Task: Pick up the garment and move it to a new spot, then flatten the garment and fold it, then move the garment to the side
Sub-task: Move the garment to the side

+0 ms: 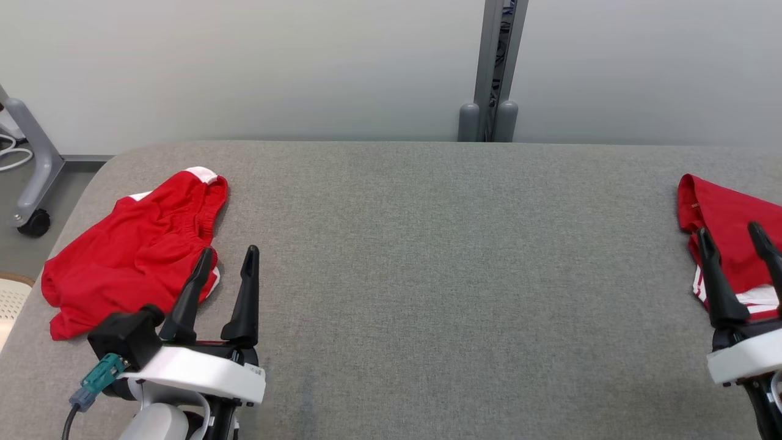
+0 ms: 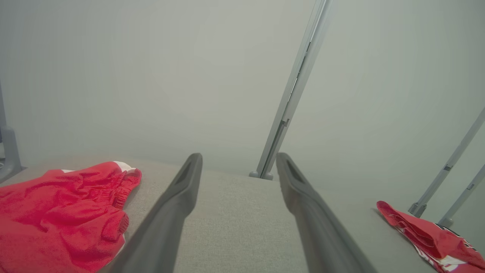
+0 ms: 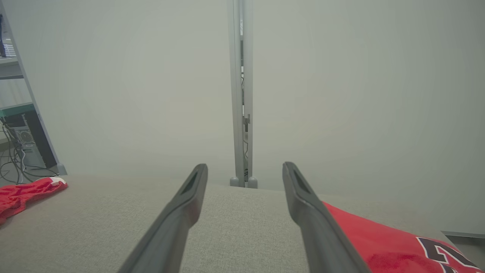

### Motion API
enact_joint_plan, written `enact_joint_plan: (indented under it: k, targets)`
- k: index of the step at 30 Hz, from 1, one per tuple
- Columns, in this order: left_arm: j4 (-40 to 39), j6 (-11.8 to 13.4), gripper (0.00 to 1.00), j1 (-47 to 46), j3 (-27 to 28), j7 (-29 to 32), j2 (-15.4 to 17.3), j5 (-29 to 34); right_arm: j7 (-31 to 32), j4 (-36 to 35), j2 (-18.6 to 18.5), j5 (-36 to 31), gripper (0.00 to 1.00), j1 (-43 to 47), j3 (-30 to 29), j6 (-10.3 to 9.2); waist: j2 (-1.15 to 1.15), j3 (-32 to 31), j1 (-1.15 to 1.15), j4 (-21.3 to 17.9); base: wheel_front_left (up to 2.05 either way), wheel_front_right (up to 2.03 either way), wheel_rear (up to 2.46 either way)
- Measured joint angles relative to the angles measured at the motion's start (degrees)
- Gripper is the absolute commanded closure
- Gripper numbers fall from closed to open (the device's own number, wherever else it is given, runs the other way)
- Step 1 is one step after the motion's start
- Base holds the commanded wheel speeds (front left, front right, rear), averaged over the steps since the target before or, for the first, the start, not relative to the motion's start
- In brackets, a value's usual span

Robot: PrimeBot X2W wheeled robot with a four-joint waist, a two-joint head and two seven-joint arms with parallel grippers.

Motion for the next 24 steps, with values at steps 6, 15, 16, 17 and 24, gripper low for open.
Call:
enact_joint_plan:
  k: [6, 15, 16, 17, 24]
  targets:
    - [0.3, -0.2, 0.0, 3.2, 4.9, 0.0, -2.2, 5.6, 0.0, -4.3, 6.3, -3.3, 0.0, 6.6, -5.3, 0.0, 0.0, -0.8, 0.0, 0.7, 0.0, 0.0, 0.0]
    - [1.8, -1.6, 0.0, 6.4, 7.0, 0.0, -6.6, 14.1, 0.0, -7.7, 11.4, -8.0, 0.0, 10.7, -6.3, 0.0, 0.0, -1.0, 0.0, 0.4, 0.0, 0.0, 0.0]
    - [1.9, -1.7, 0.0, 6.4, 7.5, 0.0, -7.0, 14.9, 0.0, -8.0, 11.7, -8.0, 0.0, 11.0, -6.4, 0.0, 0.0, -1.0, 0.0, 0.5, 0.0, 0.0, 0.0]
    - [1.9, -1.7, 0.0, 6.4, 7.5, 0.0, -7.0, 14.9, 0.0, -8.0, 11.7, -8.0, 0.0, 11.0, -6.4, 0.0, 0.0, -1.0, 0.0, 0.5, 0.0, 0.0, 0.0]
    - [2.4, -3.7, 0.0, 6.6, 10.6, 0.0, -8.7, 18.3, 0.0, -9.4, 12.4, -8.3, 0.0, 11.8, -7.0, 0.0, 0.0, -0.8, 0.0, 0.4, 0.0, 0.0, 0.0]
